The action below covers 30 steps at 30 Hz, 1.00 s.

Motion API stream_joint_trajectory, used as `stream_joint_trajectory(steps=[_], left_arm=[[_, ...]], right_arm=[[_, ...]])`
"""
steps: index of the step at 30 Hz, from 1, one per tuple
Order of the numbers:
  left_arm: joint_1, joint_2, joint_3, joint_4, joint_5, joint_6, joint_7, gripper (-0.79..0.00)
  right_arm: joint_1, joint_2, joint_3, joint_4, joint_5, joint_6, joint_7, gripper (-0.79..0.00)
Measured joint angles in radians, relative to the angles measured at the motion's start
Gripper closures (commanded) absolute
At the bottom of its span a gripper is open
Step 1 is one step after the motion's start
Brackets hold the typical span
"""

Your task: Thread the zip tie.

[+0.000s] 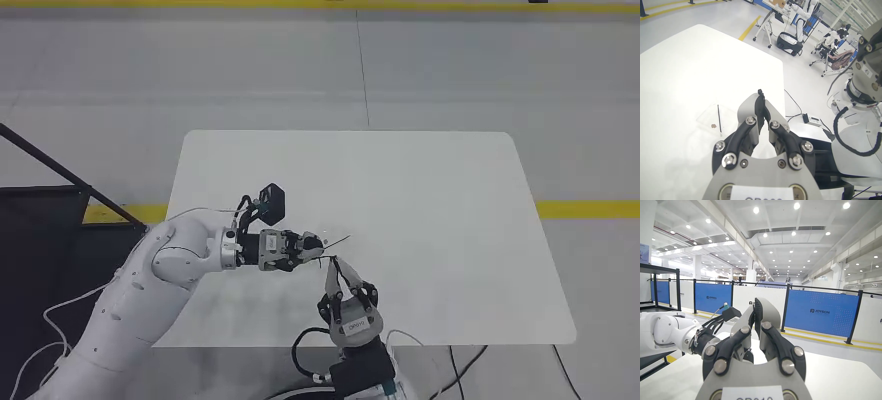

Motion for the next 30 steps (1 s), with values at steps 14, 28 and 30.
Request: stream_joint_trajectory(steps=[14, 28, 30], left_arm=[[-0.066, 0.016, 0.064, 0.063, -0.257, -0.036, -0.174, 0.000], [-0.115, 0.040, 0.117, 0.069, -0.265, -0.020, -0.187, 0.000], [-0.115, 0.040, 0.116, 0.069, -0.265, -0.020, -0.187, 0.000]], right_arm=[[0.039, 0.028, 0.031, 0.033, -0.211, -0.048, -0.166, 0.000], [0.034, 0.039, 0.045, 0.028, -0.473, 0.084, -0.062, 0.000], [0.034, 0.039, 0.045, 0.028, -0.473, 0.083, -0.063, 0.000]])
